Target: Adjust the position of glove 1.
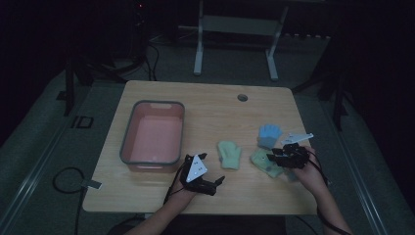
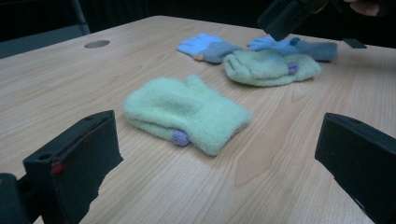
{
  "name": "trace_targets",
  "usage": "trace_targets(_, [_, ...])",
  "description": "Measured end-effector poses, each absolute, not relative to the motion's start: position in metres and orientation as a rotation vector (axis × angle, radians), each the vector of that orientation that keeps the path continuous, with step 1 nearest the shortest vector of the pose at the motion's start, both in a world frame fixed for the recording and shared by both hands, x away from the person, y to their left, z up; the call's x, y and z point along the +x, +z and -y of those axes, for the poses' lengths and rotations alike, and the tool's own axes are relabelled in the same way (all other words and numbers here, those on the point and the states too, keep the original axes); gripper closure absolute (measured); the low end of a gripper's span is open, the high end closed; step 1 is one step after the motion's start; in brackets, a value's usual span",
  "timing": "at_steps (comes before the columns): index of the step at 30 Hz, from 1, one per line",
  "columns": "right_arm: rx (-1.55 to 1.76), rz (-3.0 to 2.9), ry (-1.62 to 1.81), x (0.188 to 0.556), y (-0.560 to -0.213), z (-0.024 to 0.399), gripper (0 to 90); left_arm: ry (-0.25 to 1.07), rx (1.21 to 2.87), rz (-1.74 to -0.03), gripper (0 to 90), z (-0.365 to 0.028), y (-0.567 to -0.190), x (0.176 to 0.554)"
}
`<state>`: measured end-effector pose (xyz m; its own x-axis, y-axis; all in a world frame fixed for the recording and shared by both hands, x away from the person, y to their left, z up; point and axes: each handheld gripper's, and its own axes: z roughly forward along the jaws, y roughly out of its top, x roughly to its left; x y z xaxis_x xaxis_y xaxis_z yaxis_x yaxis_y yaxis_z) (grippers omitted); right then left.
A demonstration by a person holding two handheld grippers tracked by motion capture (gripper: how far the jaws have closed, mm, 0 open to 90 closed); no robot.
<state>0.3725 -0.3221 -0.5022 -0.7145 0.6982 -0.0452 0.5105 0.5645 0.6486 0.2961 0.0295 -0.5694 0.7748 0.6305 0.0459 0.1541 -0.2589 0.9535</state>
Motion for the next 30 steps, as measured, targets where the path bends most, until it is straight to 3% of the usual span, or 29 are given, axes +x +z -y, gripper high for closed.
trace_targets(13, [0.974, -2.612, 0.823, 0.377, -0.533, 0.315, 60.0, 0.517, 1.812, -0.606, 0.1, -0.028, -0.569, 0.296])
trace_targets(23, [0.96, -2.618, 0.816, 0.376, -0.536, 0.313, 79.1, 0.514, 1.811, -0.609, 0.1, -0.029, -0.569, 0.296])
trace_targets(30, [1.074, -2.554, 0.843, 0.37, -0.528, 0.309, 85.5, 0.516, 1.811, -0.612, 0.1, -0.029, -0.569, 0.296])
